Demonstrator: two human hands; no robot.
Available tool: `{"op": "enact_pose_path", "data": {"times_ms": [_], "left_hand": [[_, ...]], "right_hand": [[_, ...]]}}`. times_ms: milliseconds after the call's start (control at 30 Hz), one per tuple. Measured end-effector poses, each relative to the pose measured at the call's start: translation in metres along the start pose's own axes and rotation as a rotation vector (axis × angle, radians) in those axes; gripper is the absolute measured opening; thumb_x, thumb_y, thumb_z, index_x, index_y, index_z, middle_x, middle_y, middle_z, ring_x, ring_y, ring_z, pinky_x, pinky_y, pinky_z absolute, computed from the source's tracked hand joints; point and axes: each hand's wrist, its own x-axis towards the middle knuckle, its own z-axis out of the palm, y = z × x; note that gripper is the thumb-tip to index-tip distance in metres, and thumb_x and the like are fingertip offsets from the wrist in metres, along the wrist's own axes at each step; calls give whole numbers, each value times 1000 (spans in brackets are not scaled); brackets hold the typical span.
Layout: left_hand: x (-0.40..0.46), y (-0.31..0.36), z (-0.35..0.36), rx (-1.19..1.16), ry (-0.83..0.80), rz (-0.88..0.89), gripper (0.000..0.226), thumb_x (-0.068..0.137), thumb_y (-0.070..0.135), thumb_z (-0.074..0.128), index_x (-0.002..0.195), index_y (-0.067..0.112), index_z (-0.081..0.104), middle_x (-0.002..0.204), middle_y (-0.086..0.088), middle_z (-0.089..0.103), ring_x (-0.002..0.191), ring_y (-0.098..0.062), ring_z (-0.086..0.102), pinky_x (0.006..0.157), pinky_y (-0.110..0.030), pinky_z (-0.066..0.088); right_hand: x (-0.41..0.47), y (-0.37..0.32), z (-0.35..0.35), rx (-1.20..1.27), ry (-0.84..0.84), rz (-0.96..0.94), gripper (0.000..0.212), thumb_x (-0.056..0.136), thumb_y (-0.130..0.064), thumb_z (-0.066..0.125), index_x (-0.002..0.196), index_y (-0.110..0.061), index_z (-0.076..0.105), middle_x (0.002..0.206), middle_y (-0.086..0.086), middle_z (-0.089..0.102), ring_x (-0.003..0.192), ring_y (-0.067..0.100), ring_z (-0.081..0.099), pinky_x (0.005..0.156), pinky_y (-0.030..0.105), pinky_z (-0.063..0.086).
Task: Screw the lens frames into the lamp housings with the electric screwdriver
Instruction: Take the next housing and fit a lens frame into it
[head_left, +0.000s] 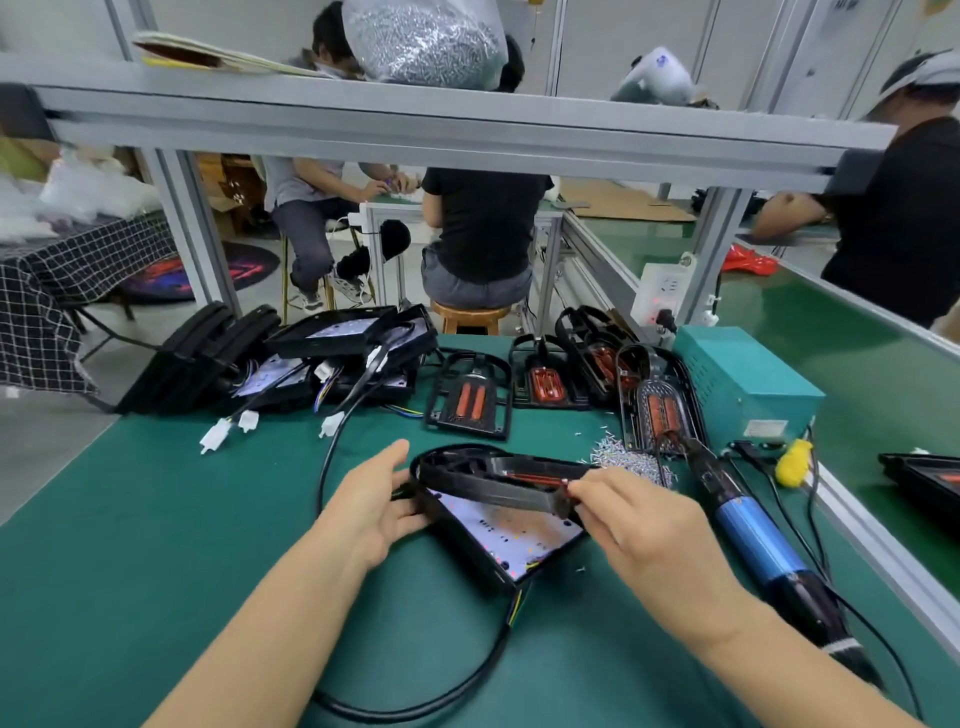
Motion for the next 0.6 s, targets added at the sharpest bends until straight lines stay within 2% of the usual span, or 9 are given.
{"op": "enact_pose_path", "data": {"times_ms": [100,233,333,433,533,600], "left_hand": [[4,-3,2,-13,-22,-13,17,98,20,47,88,10,55,82,-10,63,71,-28,62,60,-42,50],[7,-4,0,-56,-29,-19,15,98,15,46,89,8,57,83,-10,64,63,-24,63,47,-31,54],[9,-5,-3,-77,-66,-23,11,96,14,47,96,7,57,93,-12,62,72,-27,62,56,-37,53],[9,-5,-3,-71,-85,-17,14,96,12,48,106,6,53,98,-15,60,74,-29,62,61,-41,51],[9,-4,-2,-99,-82,-24,15,95,9,47,106,2,55,95,-16,61,75,-28,60,61,-40,53],[10,-5,-3,-126,-77,-25,16,95,5,47,106,-1,56,95,-17,61,75,-27,60,58,-38,56]], "right_hand": [[-7,-7,5,-13,-31,-45,25,90,-15,51,78,-8,72,78,4,68,65,23,67,48,29,53],[-7,-9,4,-11,-114,-113,22,88,-14,52,79,-12,72,76,1,66,59,20,62,43,27,48],[-2,-8,-2,-5,-189,-157,16,79,-6,64,88,-14,75,73,0,64,58,20,60,42,27,46],[1,-7,-5,-12,-256,-185,22,71,-3,74,90,-14,74,71,0,62,57,19,59,43,27,45],[5,-7,-8,20,-218,-153,18,76,-4,72,92,-12,74,73,1,62,59,20,59,45,28,48],[9,-8,-11,121,-137,-33,14,83,-8,66,93,-11,74,74,0,63,60,18,59,51,27,49]]}}
